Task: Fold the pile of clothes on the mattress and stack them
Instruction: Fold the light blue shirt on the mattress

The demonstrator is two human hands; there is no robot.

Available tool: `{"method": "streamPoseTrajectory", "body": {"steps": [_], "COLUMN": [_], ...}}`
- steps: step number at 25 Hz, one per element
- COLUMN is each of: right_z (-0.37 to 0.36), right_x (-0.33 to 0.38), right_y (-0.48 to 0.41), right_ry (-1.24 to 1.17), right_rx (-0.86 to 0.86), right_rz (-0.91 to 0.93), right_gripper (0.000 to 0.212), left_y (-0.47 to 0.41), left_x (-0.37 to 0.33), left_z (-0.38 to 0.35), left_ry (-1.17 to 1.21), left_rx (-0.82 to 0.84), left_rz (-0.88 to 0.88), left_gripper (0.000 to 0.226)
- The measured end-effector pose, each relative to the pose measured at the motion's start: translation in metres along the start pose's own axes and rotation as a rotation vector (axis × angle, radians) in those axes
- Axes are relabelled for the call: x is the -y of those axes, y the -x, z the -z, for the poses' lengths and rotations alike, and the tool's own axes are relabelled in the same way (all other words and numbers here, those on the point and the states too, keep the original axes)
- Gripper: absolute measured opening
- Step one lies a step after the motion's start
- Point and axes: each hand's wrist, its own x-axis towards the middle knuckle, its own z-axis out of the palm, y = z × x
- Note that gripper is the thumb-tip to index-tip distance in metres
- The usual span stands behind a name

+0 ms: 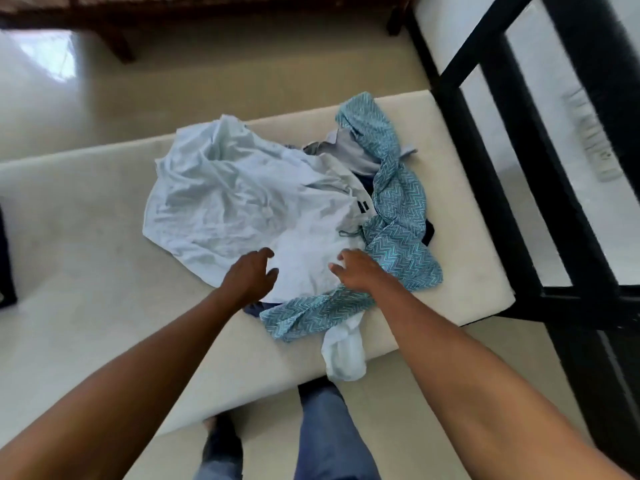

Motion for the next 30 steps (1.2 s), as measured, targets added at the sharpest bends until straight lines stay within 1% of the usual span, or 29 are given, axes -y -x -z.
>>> {"method": "streamPoseTrajectory", "body": {"steps": [2, 3, 6, 8, 10, 12, 14, 16, 17, 21, 22, 24, 26, 29, 30], "right_z": [0.031, 0.047, 0.089, 0.109, 0.115, 0.11, 0.101, 0.088, 0.084, 0.081, 0.083, 0.083, 0.077, 0.059, 0.053], "right_x": [-0.012, -0.015, -0.028, -0.035, -0.045, -0.056, -0.067, -0.071, -0.071, -0.064, -0.06, -0.053, -0.044, -0.024, -0.015], "right_y": [-0.051, -0.074, -0.141, -0.182, -0.217, -0.241, -0.252, -0.25, -0.245, -0.214, -0.202, -0.175, -0.152, -0.123, -0.112], "right_ry": [0.071, 0.078, -0.004, -0.08, -0.128, -0.135, -0.086, -0.069, -0.09, -0.242, -0.284, -0.33, -0.371, -0.449, -0.441], "right_rx": [0.045, 0.036, -0.009, -0.07, -0.118, -0.141, -0.096, -0.004, 0.007, -0.138, -0.167, -0.208, -0.21, -0.129, -0.128], "right_rz": [0.043, 0.051, 0.048, 0.02, -0.016, -0.058, -0.094, -0.118, -0.129, -0.122, -0.11, -0.075, -0.06, -0.096, -0.106], "right_gripper": [0.053, 0.05, 0.043, 0.035, 0.027, 0.023, 0.026, 0.033, 0.036, 0.039, 0.037, 0.026, 0.019, 0.026, 0.023], "left_y": [-0.033, -0.046, -0.077, -0.09, -0.101, -0.107, -0.109, -0.106, -0.102, -0.083, -0.078, -0.07, -0.062, -0.052, -0.045], "left_x": [-0.007, -0.009, -0.016, -0.017, -0.015, -0.013, -0.011, -0.007, -0.004, 0.009, 0.011, 0.014, 0.016, 0.016, 0.016], "left_z": [-0.016, -0.02, -0.041, -0.053, -0.064, -0.073, -0.076, -0.076, -0.075, -0.06, -0.054, -0.041, -0.03, -0.02, -0.016], "left_ry": [0.028, 0.033, 0.097, 0.111, 0.114, 0.117, 0.137, 0.147, 0.147, 0.146, 0.15, 0.154, 0.154, 0.164, 0.161], "left_rx": [0.019, 0.024, 0.025, 0.042, 0.077, 0.095, 0.086, 0.07, 0.069, 0.064, 0.061, 0.047, 0.032, 0.015, 0.017], "left_rz": [0.075, 0.095, 0.162, 0.192, 0.206, 0.217, 0.232, 0.256, 0.268, 0.286, 0.285, 0.273, 0.252, 0.208, 0.186], "left_gripper": [0.048, 0.049, 0.048, 0.048, 0.049, 0.05, 0.05, 0.051, 0.051, 0.05, 0.05, 0.05, 0.048, 0.045, 0.044]}}
